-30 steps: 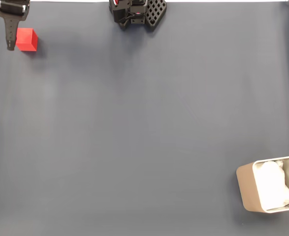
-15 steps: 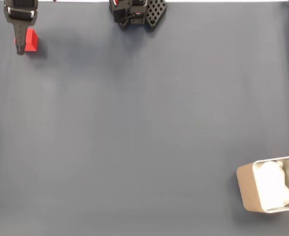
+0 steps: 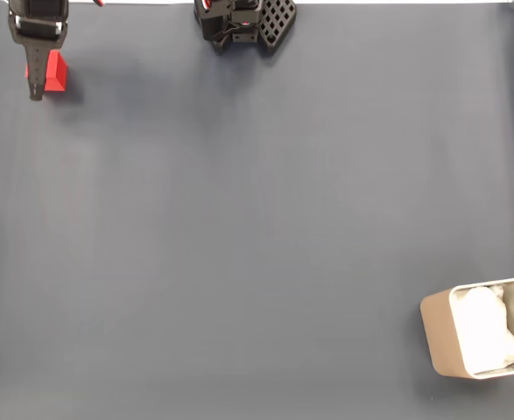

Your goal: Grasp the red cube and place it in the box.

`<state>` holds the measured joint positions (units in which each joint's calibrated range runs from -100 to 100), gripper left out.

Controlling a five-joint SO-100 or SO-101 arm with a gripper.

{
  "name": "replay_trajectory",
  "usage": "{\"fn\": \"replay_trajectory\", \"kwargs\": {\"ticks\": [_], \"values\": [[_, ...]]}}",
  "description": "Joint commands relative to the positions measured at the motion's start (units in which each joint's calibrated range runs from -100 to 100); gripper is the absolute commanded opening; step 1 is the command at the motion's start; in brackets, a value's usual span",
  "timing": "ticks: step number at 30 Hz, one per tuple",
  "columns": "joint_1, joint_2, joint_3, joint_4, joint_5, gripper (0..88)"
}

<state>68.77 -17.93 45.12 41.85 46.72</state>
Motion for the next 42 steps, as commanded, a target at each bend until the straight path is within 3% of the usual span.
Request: {"fn": "replay_trajectory", "kwargs": {"ticks": [1,42], "values": [[-1.37,-1.91,0.23,-1.19,-0.29,34.4],[-3.29,1.82,-0.14,-4.71,-1.07,34.4]]}}
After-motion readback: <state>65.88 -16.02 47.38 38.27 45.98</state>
